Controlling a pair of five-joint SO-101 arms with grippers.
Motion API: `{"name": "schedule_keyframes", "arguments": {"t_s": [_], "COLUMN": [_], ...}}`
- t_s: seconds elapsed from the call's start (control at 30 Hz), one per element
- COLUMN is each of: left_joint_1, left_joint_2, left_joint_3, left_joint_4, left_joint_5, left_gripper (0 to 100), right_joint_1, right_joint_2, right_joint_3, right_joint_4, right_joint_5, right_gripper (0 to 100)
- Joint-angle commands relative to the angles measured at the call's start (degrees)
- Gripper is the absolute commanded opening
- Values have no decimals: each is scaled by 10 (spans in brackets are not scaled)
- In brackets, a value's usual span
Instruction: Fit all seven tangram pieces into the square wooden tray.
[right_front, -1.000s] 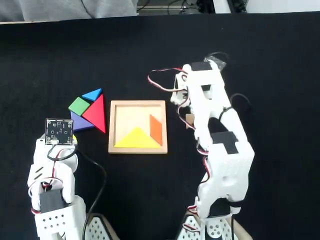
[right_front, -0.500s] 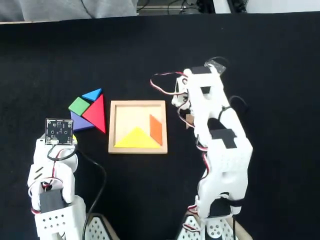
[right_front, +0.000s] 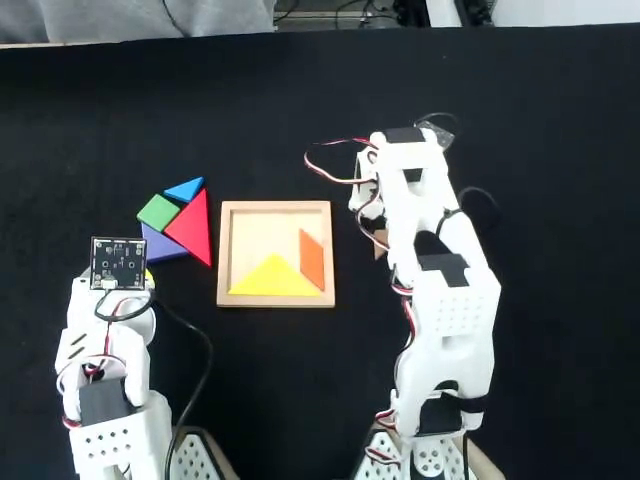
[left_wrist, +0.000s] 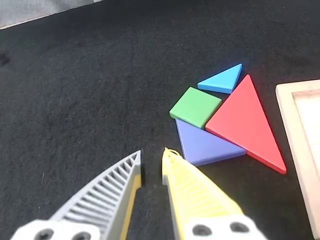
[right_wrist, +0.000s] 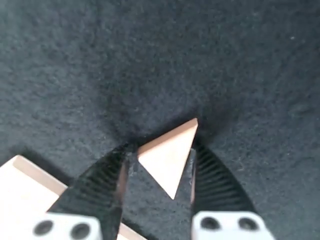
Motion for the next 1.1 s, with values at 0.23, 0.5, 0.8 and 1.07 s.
{"name": "schedule_keyframes", "arguments": {"t_s": [0.23, 0.5, 0.8, 1.07], "left_joint_1": [4, 5, 4, 4], "left_joint_2": [-4, -4, -4, -4], "left_joint_3": [11, 11, 11, 11], "left_joint_4": [-4, -4, -4, -4], "left_joint_5": [-1, -1, -1, -1], "left_gripper": [80, 80, 80, 80], "right_joint_1": [-1, -57, -211, -221], "right_joint_2": [-29, -104, -69, -16], "right_joint_3": [-68, -116, -131, -134], "right_joint_4": [64, 109, 89, 69], "right_joint_5": [47, 158, 304, 309], "right_gripper": [12, 25, 25, 25]}}
